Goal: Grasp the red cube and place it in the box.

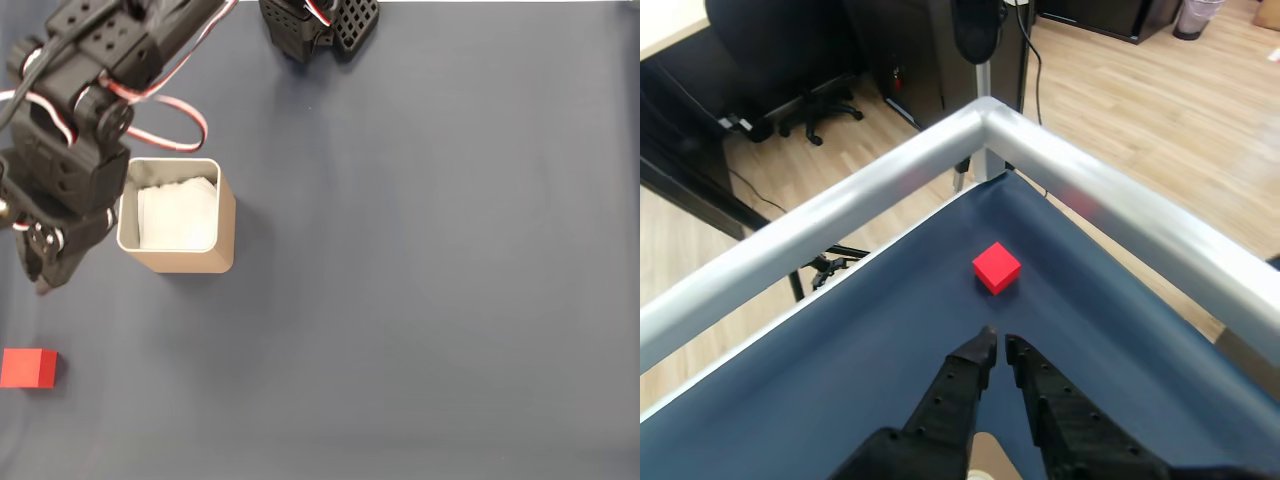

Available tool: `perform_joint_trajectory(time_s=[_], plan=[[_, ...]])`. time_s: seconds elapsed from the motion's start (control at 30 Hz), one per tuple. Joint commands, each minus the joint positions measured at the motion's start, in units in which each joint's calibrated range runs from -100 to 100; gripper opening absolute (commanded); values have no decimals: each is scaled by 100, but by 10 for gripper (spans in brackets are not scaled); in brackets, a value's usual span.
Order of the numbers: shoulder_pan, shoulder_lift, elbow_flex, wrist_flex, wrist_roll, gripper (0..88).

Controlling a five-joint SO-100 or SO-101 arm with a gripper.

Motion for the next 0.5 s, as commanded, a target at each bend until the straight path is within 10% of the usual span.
perform_joint_trajectory(time_s=[0.0,0.47], plan=[[100,272,-585,20,-24,90],[207,1778,-1934,20,-68,196]])
